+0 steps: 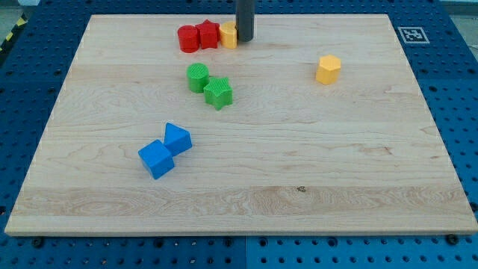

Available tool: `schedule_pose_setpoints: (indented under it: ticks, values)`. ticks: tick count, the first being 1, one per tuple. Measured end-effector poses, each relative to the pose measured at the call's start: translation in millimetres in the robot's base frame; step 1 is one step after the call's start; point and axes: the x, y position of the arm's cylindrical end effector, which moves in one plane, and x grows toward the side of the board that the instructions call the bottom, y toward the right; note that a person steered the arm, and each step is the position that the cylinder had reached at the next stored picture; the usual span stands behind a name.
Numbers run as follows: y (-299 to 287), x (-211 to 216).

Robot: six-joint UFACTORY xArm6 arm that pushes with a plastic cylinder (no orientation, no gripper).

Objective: Slide the yellow hexagon into the yellow heart

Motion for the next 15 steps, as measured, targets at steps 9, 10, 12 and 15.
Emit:
schedule_pose_setpoints:
  ticks: [9, 10, 12, 15]
  values:
    - [154, 35]
    - [197, 36]
    - [226, 100]
    - [160, 113]
